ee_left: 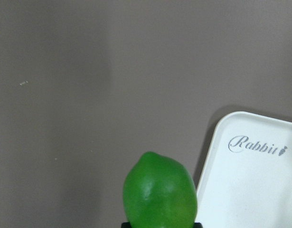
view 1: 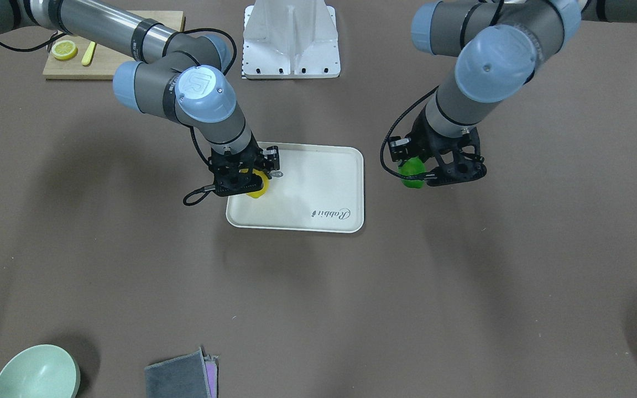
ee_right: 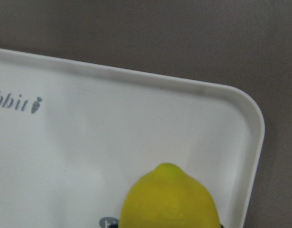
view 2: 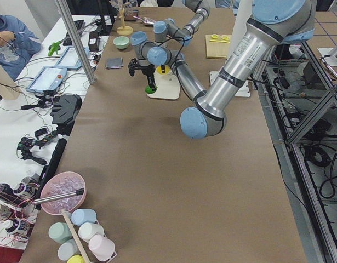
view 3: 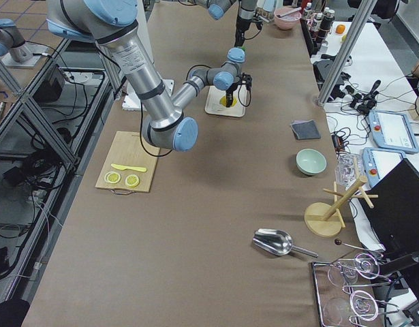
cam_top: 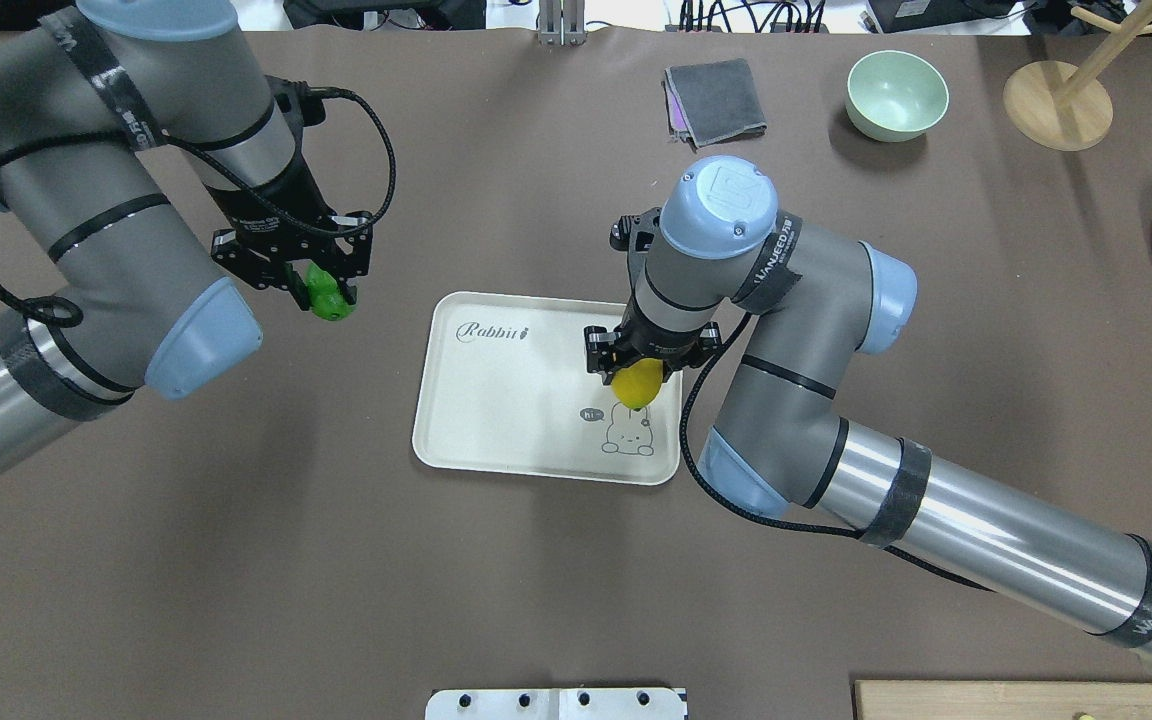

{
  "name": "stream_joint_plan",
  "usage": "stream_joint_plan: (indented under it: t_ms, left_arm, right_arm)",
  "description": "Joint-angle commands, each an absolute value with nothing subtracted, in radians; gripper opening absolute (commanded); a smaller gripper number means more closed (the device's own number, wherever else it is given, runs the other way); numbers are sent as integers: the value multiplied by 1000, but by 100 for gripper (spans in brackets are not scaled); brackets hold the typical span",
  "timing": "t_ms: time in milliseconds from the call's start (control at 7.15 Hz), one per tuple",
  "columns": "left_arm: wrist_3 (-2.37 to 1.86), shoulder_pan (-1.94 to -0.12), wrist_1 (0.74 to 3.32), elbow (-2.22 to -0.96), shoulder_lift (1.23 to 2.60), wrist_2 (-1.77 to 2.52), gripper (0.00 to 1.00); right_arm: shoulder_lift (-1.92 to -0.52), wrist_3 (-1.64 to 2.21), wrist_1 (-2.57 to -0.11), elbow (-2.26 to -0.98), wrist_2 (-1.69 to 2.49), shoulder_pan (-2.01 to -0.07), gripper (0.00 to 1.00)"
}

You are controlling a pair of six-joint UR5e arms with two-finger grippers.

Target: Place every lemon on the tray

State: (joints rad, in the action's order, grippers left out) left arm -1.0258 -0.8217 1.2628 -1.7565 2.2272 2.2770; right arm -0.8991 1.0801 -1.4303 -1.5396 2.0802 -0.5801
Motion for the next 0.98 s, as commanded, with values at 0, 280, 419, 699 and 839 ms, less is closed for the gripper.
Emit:
stream_joint_plan:
  t_ms: [0,280,419,699,839]
  left_arm:
    - [-1104,-782,1267,-1736,2282,2275,0]
    - [-1135,-720,1305,-1718,2298,2184,0]
    - [-1173,-709,1339,-1677,2324,2157,0]
    - [-1180,-681,1400,-1608,2355,2149,0]
    - [-1224,-677,1516,-1539,2353,2122,0]
  right_arm:
    - [-904,1081,-1434,-1548,2076,-565,99]
    - [-902,1080,-1437,-1555,2085,-599,100]
    - [-937,1072,-1454,-1590,2138,-682,100]
    - [-1125,1054,-1457,-1739,2146,-869,100]
    - [-1208,970,-1460,-1764,2148,-976,100]
